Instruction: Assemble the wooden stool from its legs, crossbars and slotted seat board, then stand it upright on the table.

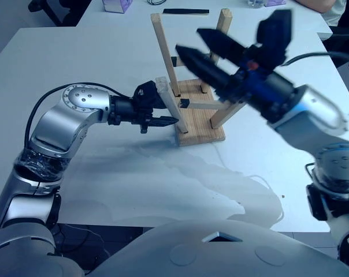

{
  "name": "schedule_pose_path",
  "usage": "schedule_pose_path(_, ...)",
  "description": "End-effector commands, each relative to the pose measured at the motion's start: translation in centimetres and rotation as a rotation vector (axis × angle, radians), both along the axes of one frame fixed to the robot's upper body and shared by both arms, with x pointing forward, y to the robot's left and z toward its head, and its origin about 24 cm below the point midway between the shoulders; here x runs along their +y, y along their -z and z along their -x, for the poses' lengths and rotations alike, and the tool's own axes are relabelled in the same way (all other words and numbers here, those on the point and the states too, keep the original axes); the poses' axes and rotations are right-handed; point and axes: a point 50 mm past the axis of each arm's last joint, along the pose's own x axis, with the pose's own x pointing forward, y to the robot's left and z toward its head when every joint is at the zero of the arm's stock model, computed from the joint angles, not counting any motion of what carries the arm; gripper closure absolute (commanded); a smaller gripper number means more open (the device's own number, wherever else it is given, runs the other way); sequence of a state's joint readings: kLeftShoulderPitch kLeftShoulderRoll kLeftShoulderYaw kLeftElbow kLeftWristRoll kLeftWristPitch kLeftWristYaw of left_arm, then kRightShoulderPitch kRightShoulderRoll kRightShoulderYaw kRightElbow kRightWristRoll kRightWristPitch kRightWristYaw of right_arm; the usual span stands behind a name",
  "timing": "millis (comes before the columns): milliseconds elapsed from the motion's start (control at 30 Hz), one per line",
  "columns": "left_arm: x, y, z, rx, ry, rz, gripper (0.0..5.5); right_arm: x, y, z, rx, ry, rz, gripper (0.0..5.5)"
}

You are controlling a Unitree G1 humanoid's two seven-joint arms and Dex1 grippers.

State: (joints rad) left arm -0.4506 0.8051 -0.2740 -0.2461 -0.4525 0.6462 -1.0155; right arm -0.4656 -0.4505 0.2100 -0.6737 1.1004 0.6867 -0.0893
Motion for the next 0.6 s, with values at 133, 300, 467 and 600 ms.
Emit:
schedule_pose_path(133, 1.2, 3.2, 0.2, 0.131, -0.101, -0.093, 3.47, -0.7, 1.4, -2.6, 0.029, 0.223, -0.058, 2.36)
schedule_pose_path(300, 1.0, 3.3, 0.5, 0.133, -0.101, -0.090, 3.47, 0.2, 4.2, -2.6, 0.138, 0.217, -0.036, 2.36)
schedule_pose_path(467, 0.3, 2.8, 0.6, 0.116, -0.079, -0.083, 3.47, 2.1, 12.8, -0.9, 0.352, 0.162, 0.223, 2.36)
schedule_pose_path(600, -0.3, 2.2, 0.6, 0.102, -0.055, -0.077, 3.47, 1.8, 14.5, -1.1, 0.345, 0.172, 0.299, 2.36)
